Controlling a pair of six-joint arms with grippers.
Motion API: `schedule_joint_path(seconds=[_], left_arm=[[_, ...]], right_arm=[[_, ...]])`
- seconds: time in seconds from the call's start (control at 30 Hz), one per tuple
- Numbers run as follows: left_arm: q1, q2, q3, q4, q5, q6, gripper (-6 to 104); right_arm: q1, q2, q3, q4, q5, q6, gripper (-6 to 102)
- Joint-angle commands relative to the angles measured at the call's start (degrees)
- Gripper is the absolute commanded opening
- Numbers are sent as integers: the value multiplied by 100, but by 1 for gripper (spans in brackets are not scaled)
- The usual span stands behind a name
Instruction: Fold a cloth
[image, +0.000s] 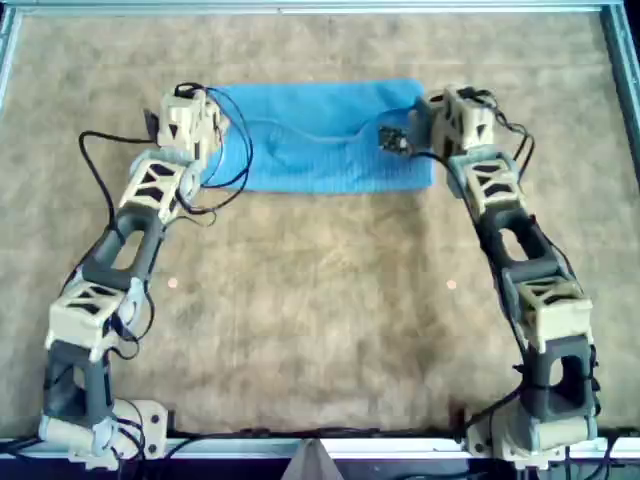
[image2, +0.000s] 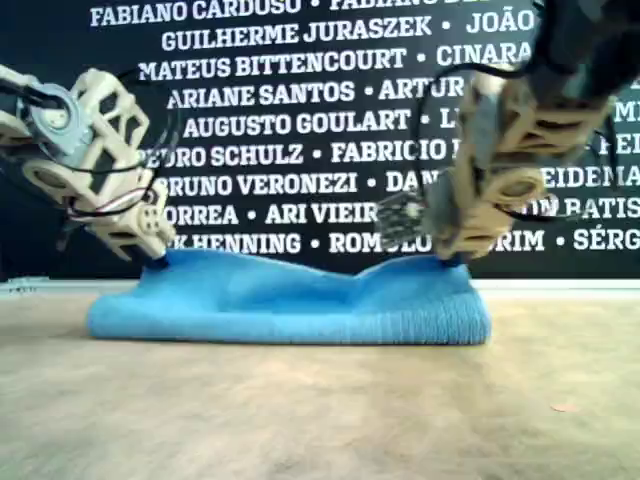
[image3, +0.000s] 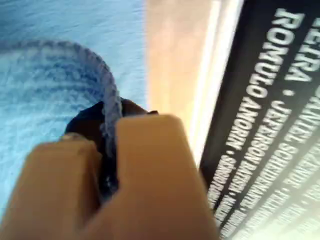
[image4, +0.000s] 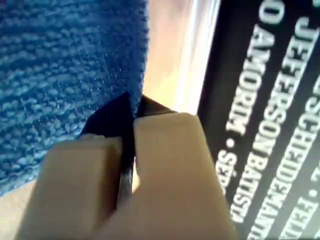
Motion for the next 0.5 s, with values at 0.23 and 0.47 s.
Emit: schedule_joint_path(seconds=[0.23, 0.47], left_arm=[[105, -571, -1415, -114, 26, 44, 2], [229, -729, -1749, -114, 44, 44, 20]], right_arm=[[-44, -105, -905, -299, -9, -18, 1], [-70, -97, -932, -308, 0, -9, 14]])
